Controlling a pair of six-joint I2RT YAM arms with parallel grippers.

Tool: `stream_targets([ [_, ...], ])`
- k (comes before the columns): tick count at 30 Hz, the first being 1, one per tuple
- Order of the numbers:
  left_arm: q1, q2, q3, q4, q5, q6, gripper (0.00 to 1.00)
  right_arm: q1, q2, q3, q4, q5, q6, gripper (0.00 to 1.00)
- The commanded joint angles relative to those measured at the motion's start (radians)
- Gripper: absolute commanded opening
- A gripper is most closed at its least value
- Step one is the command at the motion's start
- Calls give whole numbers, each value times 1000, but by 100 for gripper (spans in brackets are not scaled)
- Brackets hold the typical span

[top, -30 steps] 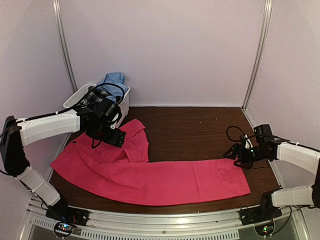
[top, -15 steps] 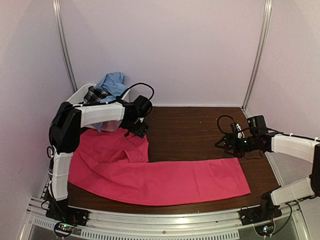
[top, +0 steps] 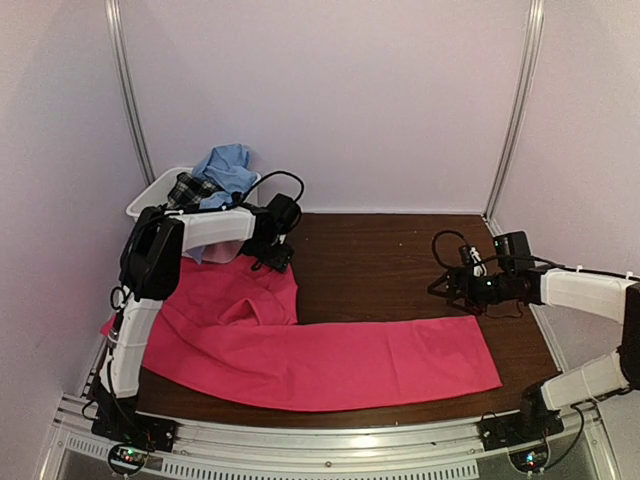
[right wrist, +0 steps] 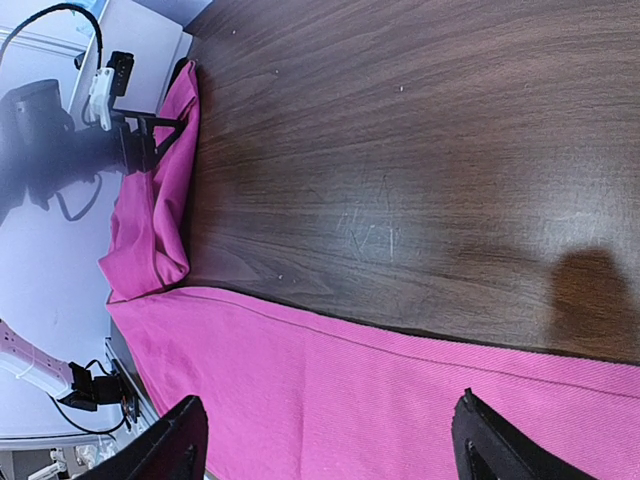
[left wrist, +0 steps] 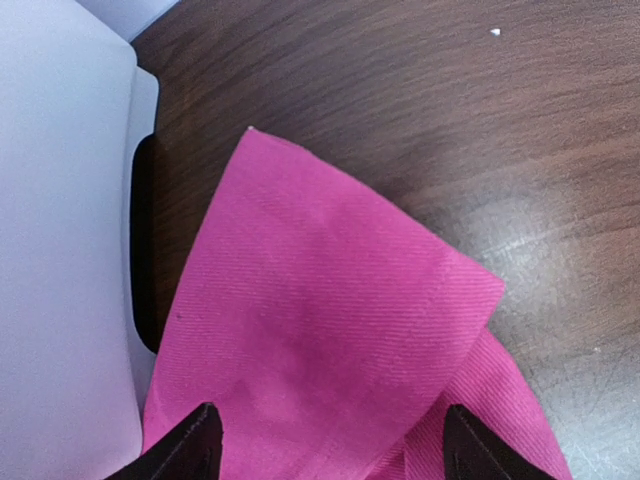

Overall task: Fold and stack the mixed laundry pile
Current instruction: Flatten out the crumpled trousers at the center of the board.

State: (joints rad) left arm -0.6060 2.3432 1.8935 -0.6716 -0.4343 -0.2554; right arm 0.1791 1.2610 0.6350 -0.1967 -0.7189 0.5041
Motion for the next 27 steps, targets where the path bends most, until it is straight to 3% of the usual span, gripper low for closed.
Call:
stream_targets([
  [1,30,48,70,36,29,29,77,5,13,-5,38,-19,7,85],
  [5,31,71,92,36,39,65,78,5,27,-4,44,-19,6,85],
  [8,35,77,103,37,34,77,67,5,38,-3,52,-23,8,85],
  [10,39,69,105,37,25,75,52,4,40,-1,55,-23,10,84],
  [11,41,61,106,37,18,73,40,5,41,0,56,-21,9,84],
  [13,41,33,100,37,3,70,6,4,41,4,57,-17,7,84],
  [14,42,14,99,38,4,72,0,5,42,8,57,-16,6,84],
  [19,34,-117,94,29,92,68,0,11,58,48,69,-22,3,82],
  [27,-6,-350,127,46,429,-102,0,118,78,185,165,-68,14,80],
])
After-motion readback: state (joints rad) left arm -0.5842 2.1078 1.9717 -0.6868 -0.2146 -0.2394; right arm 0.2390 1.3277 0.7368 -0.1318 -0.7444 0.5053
